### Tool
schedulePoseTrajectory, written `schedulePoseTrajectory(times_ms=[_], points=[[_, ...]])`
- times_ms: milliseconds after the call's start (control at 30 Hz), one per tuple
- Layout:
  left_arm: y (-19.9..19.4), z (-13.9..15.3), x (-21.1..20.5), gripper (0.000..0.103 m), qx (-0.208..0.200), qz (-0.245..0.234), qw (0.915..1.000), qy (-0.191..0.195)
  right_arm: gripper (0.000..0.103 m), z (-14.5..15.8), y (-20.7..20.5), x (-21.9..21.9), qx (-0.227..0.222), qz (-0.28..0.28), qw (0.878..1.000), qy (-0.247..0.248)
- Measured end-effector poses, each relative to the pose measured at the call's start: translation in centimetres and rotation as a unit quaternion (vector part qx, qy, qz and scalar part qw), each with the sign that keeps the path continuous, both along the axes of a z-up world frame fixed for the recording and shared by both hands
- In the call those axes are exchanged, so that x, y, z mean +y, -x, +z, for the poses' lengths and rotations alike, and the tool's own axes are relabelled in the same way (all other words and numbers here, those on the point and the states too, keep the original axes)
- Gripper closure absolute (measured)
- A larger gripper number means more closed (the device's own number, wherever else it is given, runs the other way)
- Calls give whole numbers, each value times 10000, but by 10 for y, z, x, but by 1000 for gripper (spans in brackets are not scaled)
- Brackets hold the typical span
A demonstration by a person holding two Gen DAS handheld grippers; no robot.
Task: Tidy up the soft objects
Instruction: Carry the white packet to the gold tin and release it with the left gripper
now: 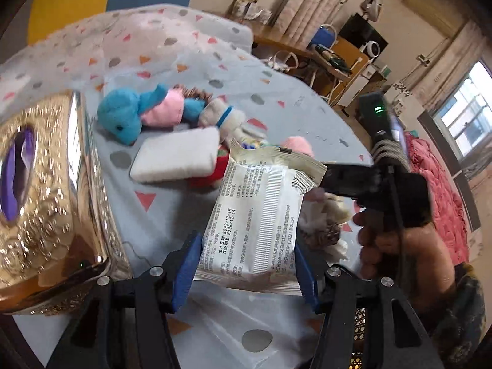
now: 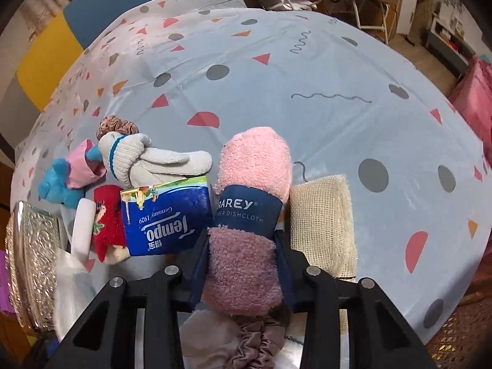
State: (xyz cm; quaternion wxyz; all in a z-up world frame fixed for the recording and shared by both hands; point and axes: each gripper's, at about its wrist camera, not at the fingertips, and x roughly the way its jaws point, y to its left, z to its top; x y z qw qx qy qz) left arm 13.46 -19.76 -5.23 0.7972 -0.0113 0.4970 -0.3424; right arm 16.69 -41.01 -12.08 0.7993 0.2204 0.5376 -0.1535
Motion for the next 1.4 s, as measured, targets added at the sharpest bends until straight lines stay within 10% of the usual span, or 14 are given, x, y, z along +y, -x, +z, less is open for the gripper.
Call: schedulePoseTrajectory(times_ms=[367, 600, 1133, 1400], points=[[-70, 64, 45, 45, -696, 1069, 9916, 191, 64, 5, -4, 10, -16, 252, 9988, 420], [-108, 84, 130, 44, -1016, 2153, 9712, 51, 64, 7, -3, 11, -42, 307, 9983, 490], [-27, -11, 382, 44, -502, 4292, 9003, -515, 64, 9, -5, 22, 14, 501, 9958, 771], [14, -53, 382, 44, -90, 4469, 8927, -578, 64, 8, -7, 33, 62, 702, 9919, 1056]])
